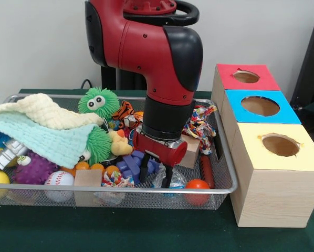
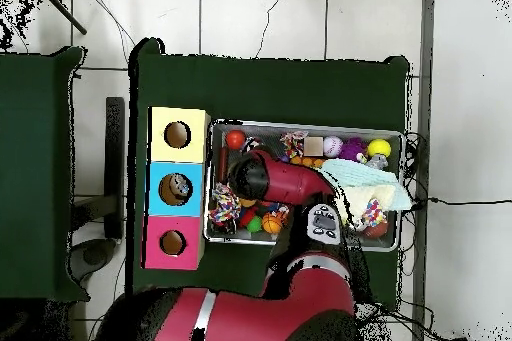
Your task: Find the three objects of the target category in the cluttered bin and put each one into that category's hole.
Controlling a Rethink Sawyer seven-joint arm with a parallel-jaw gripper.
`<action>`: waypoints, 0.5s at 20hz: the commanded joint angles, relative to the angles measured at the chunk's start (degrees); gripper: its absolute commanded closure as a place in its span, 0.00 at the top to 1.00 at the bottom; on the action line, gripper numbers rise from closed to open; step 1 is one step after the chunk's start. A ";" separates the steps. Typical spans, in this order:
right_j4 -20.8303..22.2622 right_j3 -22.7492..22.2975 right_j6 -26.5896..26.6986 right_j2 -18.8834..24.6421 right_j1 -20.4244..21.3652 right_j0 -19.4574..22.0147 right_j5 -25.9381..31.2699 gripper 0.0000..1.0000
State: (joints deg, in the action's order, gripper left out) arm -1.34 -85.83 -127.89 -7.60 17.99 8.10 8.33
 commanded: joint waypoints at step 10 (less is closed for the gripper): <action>12.81 -3.47 8.19 21.64 0.19 11.01 5.43 1.00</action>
State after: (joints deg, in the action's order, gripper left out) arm 6.50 -86.15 -127.89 2.66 19.37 16.15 8.34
